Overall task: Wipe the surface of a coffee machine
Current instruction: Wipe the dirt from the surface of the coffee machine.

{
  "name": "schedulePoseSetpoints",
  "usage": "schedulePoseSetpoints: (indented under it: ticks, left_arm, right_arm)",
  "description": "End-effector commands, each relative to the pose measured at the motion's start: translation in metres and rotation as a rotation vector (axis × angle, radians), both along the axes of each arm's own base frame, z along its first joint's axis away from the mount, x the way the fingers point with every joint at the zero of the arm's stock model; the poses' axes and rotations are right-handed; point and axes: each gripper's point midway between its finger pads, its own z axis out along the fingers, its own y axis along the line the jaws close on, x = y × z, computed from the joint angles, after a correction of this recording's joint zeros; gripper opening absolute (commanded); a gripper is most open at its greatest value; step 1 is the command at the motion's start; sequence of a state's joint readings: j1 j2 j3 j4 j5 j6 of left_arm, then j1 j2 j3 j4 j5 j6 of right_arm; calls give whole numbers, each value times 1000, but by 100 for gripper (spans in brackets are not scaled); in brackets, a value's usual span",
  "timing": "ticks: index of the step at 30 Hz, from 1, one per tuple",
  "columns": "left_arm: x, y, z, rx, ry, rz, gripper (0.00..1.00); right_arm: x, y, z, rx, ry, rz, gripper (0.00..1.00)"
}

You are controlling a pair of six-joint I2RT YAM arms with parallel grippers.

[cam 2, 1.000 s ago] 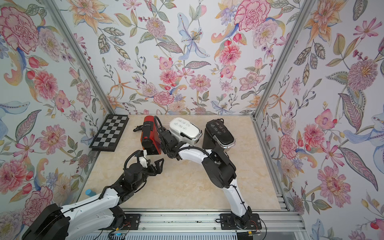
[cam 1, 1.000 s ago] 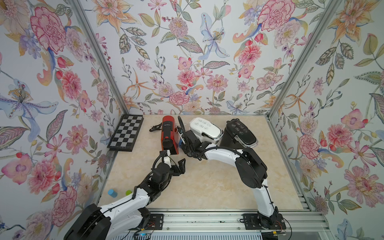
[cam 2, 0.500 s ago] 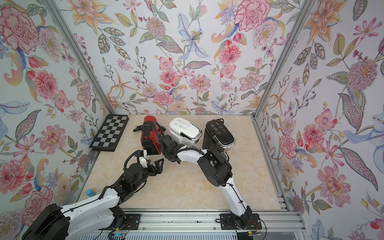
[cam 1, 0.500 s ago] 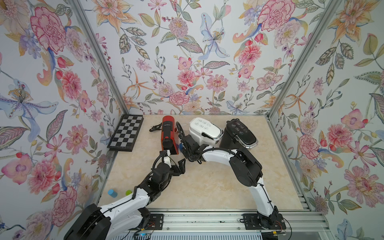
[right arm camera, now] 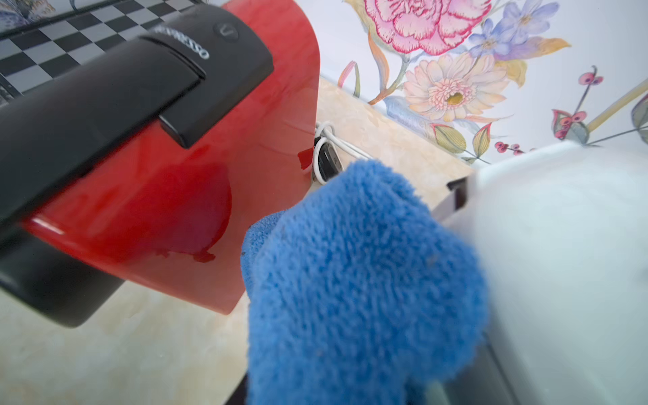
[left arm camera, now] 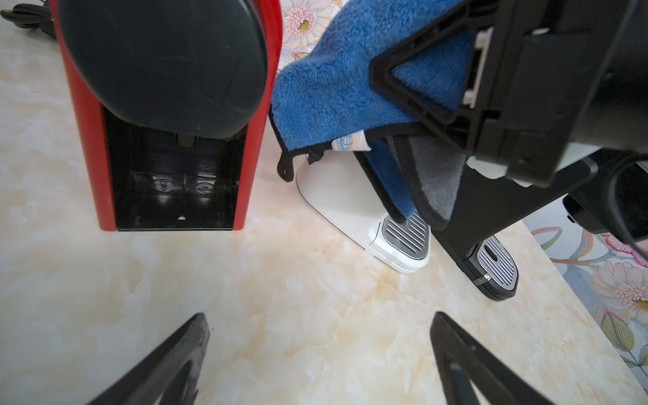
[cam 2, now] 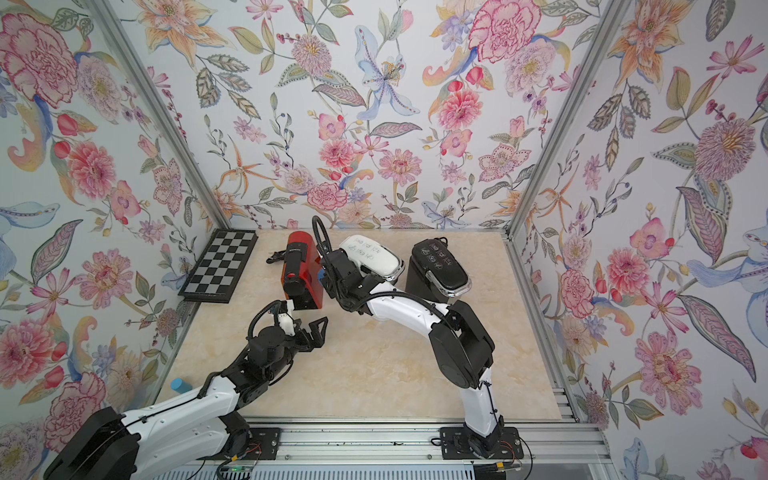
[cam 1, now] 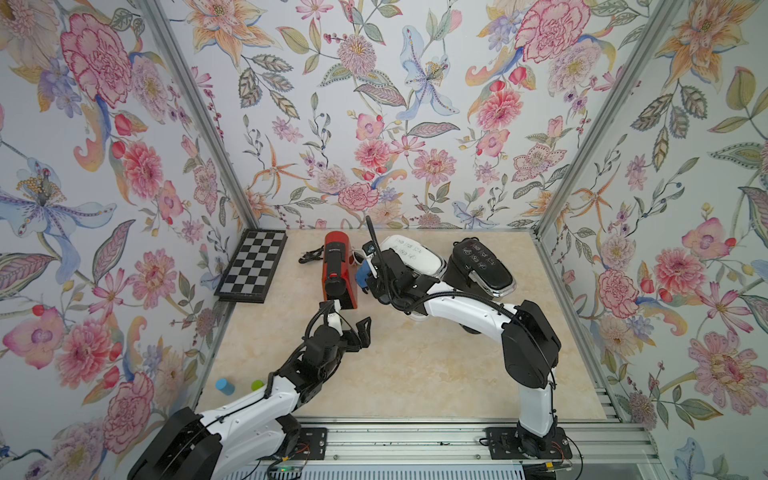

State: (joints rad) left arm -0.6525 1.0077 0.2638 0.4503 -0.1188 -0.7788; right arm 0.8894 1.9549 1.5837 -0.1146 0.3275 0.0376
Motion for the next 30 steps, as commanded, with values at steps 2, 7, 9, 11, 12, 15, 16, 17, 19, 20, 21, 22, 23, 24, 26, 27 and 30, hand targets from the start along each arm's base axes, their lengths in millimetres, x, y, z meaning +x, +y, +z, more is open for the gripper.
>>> schedulePoseSetpoints:
  ticks: [2, 7, 9, 11, 12, 15, 16, 17, 19, 20, 21, 22, 23, 24, 26, 27, 30]
  left_arm:
    - [4, 4, 6, -22, -15, 31, 99]
    - [5, 5, 5, -11, -13, 34, 99]
    - [6, 5, 4, -8, -11, 33, 99]
    - [7, 4, 3, -8, -10, 32, 99]
    - [7, 3, 3, -8, -9, 30, 99]
    - [9, 2, 3, -6, -7, 30, 99]
    - [9, 1, 2, -5, -3, 27, 99]
    - [9, 1, 3, -4, -4, 25, 99]
    - [10, 0, 3, -4, -3, 23, 99]
    - [10, 0, 4, -5, -3, 22, 99]
    - [10, -1, 4, -5, -4, 19, 99]
    - [10, -1, 5, -6, -3, 20, 99]
    - [10, -1, 5, -5, -4, 20, 99]
    - [10, 0, 5, -5, -3, 21, 99]
    - [10, 1, 6, -3, -2, 25, 99]
    - [10, 1, 6, -1, -3, 27, 99]
    - [10, 0, 7, -1, -3, 25, 99]
  right_arm:
    - [-1, -24, 26, 51, -62, -63, 29]
    - [-12, -54, 43, 65, -99, -114, 29]
    - [-17, -67, 48, 62, -112, -131, 29]
    - [-23, -79, 51, 59, -118, -143, 29]
    - [-26, -85, 50, 54, -118, -148, 29]
    - [-37, -98, 39, 41, -101, -152, 30]
    - [-40, -100, 31, 31, -87, -148, 30]
    - [-43, -101, 22, 23, -73, -144, 30]
    - [-47, -106, -1, -7, -37, -145, 30]
    - [-49, -108, -10, -20, -25, -148, 30]
    - [-50, -111, -19, -33, -16, -155, 30]
    - [-51, -115, -28, -48, -7, -165, 30]
    - [-52, -119, -34, -58, 0, -173, 30]
    - [-53, -123, -41, -68, 6, -182, 30]
    - [-52, -130, -50, -68, 20, -196, 29]
    - [-51, -133, -54, -60, 27, -198, 30]
    - [-46, -137, -65, -43, 48, -198, 30]
